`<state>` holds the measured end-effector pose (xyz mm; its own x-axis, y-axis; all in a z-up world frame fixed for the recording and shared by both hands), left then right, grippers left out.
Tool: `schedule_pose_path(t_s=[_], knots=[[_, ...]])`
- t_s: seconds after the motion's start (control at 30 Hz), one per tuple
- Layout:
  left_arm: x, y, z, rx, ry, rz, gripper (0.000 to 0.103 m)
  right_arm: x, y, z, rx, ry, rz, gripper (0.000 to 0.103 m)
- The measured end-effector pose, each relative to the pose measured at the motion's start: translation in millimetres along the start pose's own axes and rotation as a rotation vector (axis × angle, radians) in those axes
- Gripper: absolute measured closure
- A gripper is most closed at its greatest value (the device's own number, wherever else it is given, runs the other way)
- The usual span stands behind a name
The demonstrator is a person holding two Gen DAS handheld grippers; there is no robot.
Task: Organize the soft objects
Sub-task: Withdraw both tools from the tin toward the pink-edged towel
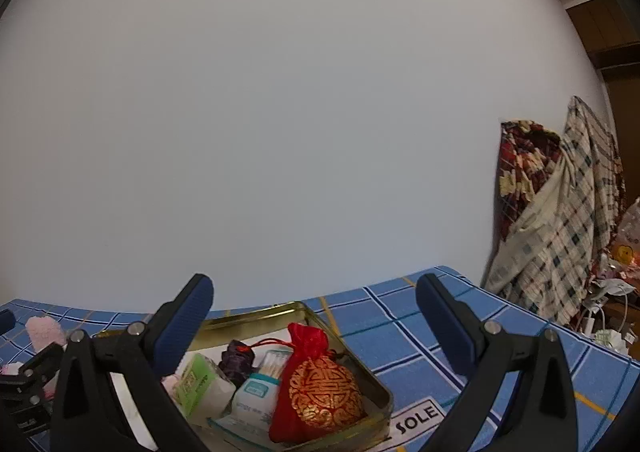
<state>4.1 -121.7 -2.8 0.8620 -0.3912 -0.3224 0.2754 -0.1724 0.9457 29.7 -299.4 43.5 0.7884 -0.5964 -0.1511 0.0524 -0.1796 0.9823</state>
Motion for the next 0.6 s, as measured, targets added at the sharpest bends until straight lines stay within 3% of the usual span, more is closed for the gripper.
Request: schedule_pose_path(t_s=[0.27,0.6], knots=[[-6,-13,-18,0.003,-0.007,-0.037,0.010,-13,-7,6,0.038,-0.045,-0.019,0.000],[-14,-19,-38,0.009,0.004,-0.033,0.010,-46,-13,-37,-0.058,0.001,0.024,0.000]])
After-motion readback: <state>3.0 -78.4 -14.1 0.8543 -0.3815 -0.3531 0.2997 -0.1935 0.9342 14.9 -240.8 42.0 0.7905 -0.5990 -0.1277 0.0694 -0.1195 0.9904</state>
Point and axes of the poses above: each gripper's, at about its wrist camera, not at the fingertips, and x roughly the way its jaws point, z to its right, y to its top, the point moved 6 cm from there along x, roughly the way its jaws point, and after that the axes turned 13 degrees about -y, right-handed, at the moved point
